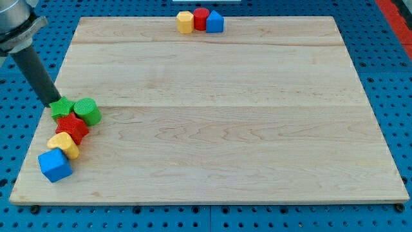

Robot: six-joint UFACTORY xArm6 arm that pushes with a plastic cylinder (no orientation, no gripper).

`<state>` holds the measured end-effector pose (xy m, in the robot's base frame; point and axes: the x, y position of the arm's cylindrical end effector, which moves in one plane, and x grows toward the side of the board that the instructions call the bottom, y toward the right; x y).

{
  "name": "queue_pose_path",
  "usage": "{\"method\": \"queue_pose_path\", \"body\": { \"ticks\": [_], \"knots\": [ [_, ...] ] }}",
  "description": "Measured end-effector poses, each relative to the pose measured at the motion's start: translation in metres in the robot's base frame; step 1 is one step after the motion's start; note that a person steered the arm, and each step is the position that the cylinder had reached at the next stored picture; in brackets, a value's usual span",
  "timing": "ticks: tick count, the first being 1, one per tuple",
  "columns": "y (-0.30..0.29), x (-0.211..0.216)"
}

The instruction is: Move the red star towards the bottom right corner

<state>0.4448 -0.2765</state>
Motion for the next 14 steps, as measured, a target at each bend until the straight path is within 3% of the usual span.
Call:
{"method": "queue_pose_path", "body": {
  "ticks": [3,4,5,6,8,10,11,14],
  "knots": [
    [0.051,0.008],
    [0.030,0.012],
    [-0.007,0.032],
    [-0.009,0.070],
    [-0.014,0.075],
    [-0.023,0.150],
    [0.018,0.146],
    [0.025,0.113]
  ]
}}
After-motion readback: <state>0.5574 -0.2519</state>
